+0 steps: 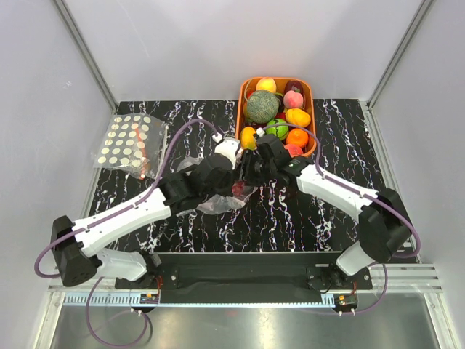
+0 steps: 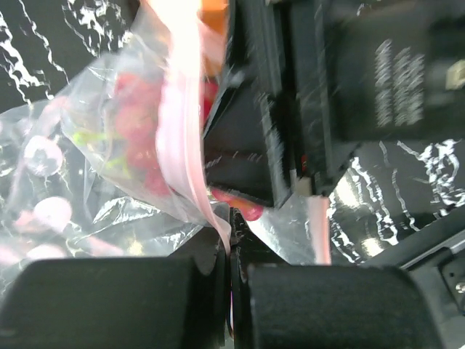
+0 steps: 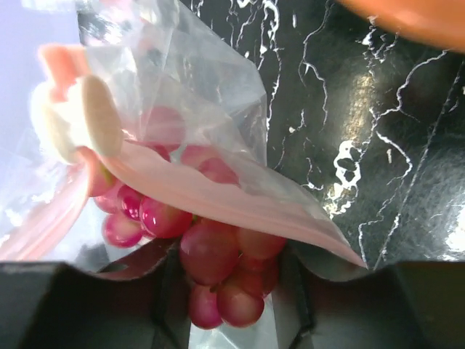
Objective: Place the food in the zip-top bag and seal the zipper
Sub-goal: Place the fake fruit in the zipper food storage bag, then pick up the fake fruit from the bin.
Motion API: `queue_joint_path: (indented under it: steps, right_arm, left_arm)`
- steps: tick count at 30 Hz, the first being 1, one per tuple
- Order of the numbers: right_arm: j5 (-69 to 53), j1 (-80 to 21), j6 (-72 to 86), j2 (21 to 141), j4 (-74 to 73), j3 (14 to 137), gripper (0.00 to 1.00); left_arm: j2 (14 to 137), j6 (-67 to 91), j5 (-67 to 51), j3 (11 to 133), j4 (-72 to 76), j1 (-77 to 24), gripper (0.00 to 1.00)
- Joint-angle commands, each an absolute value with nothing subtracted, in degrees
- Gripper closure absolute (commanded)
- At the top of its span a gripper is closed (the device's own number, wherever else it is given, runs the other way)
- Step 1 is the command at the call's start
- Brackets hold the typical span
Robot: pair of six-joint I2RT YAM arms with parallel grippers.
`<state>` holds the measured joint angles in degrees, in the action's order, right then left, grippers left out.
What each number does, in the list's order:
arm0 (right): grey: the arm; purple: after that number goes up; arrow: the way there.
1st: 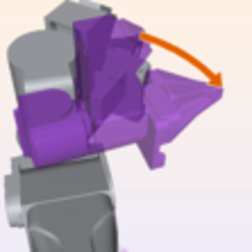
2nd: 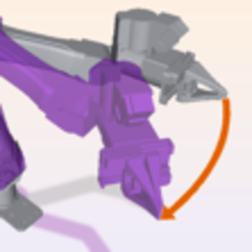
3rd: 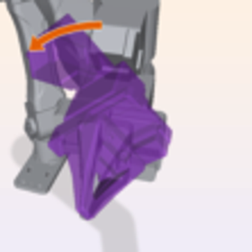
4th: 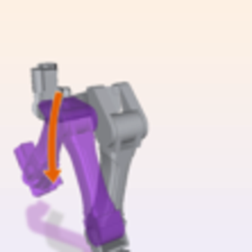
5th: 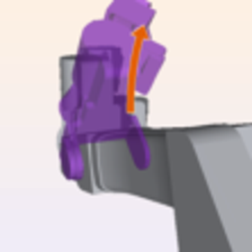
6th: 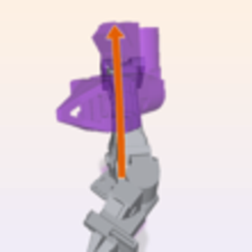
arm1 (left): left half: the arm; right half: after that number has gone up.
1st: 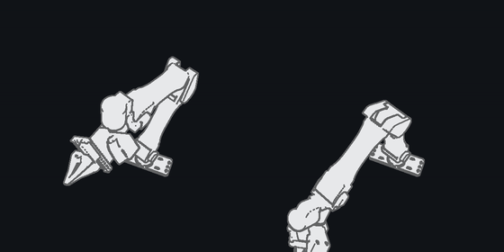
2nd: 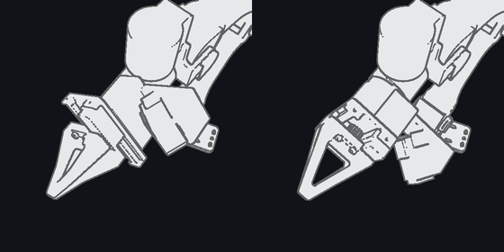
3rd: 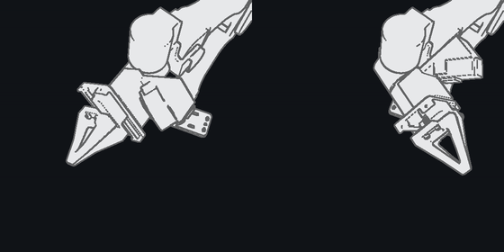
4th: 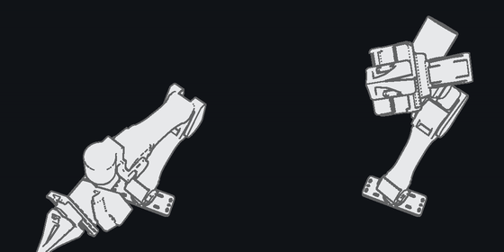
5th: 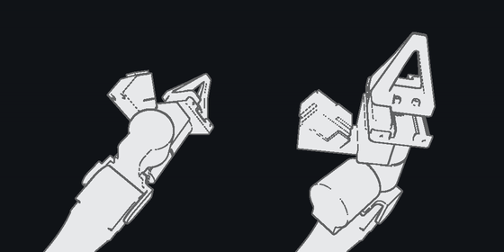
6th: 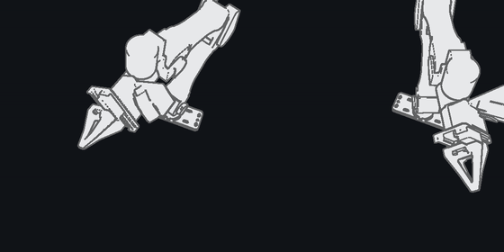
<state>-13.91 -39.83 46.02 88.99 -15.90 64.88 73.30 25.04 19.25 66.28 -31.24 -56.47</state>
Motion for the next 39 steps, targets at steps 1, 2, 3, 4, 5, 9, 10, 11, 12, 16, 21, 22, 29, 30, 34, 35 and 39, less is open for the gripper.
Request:
queue_joint_path:
  steps: [1, 2, 3, 4, 5, 9, 10, 11, 12, 16, 21, 22, 29, 30, 34, 35, 39]
  right_arm:
    - [-10.29, -43.32, 41.67, 87.8, -16.42, 68.72, 0.46]
    - [-8.98, -44.03, 41.23, 88.06, -18.78, 69.43, 0.38]
    - [-8.09, -44.99, 40.44, 87.89, -19.42, 70.22, 0.26]
    - [-7.39, -45.09, 40.17, 87.54, -19.6, 70.22, 0.24]
    - [-7.3, -45.26, 40.17, 87.28, -19.86, 70.14, 0.22]
    - [-5.81, -45.26, 39.9, 83.77, -20.74, 69.61, 0.19]
    - [-5.63, -45.26, 39.9, 83.15, -20.92, 69.52, 0.21]
    - [-5.36, -45.26, 39.82, 82.62, -21.44, 69.61, 0.22]
    - [-5.36, -45.26, 39.73, 81.75, -21.71, 69.7, 0.25]
    - [-5.97, -45.26, 39.81, 80.07, -22.06, 69.26, 0.42]
    - [-5.89, -45.26, 39.73, 78.23, -22.49, 68.64, 0.54]
    - [-5.71, -45.26, 39.55, 77.96, -23.02, 68.82, 0.54]
    - [-2.9, -45.26, 37.79, 74.45, -29.17, 70.14, 0.48]
    - [-2.29, -45.26, 37.71, 74.1, -29.7, 69.88, 0.48]
    - [-1.32, -45.26, 37.79, 71.9, -31.55, 67.94, 0.48]
    - [-1.14, -45.26, 37.62, 71.11, -31.99, 67.07, 0.48]
    - [3.76, -45.18, 36.13, 69.87, -33.92, 66.27, 0.47]
  left_arm:
    - [71.28, 24.34, 17.67, 68.29, -30.06, -56.51, 1.0]
    - [71.11, 24.35, 17.4, 68.2, -29.97, -56.51, 1.0]
    - [70.76, 24.43, 17.32, 68.12, -29.71, -56.51, 1.0]
    - [70.58, 24.52, 17.23, 67.68, -29.62, -56.51, 1.0]
    - [70.49, 24.61, 17.14, 67.5, -29.62, -56.51, 1.0]
    - [70.31, 24.7, 17.75, 65.92, -29.1, -56.16, 1.0]
    - [70.31, 24.96, 17.67, 65.57, -29.0, -55.9, 1.0]
    - [70.14, 25.13, 17.49, 64.61, -28.66, -55.9, 1.0]
    - [70.14, 25.22, 17.4, 64.16, -28.04, -55.9, 1.0]
    - [69.26, 25.84, 17.49, 61.97, -26.28, -55.37, 1.0]
    - [67.94, 26.1, 16.61, 60.12, -24.08, -55.02, 1.0]
    - [67.77, 26.28, 16.35, 59.94, -23.91, -54.85, 1.0]
    - [69.17, 26.1, 16.26, 61.87, -26.19, -54.23, 1.0]
    - [69.17, 26.02, 16.35, 61.96, -26.19, -54.14, 1.0]
    - [69.61, 25.58, 16.61, 62.58, -26.45, -53.18, 1.0]
    - [69.87, 25.49, 16.61, 63.1, -26.8, -52.91, 1.0]
    - [70.49, 24.17, 17.49, 64.77, -28.3, -51.16, 1.0]
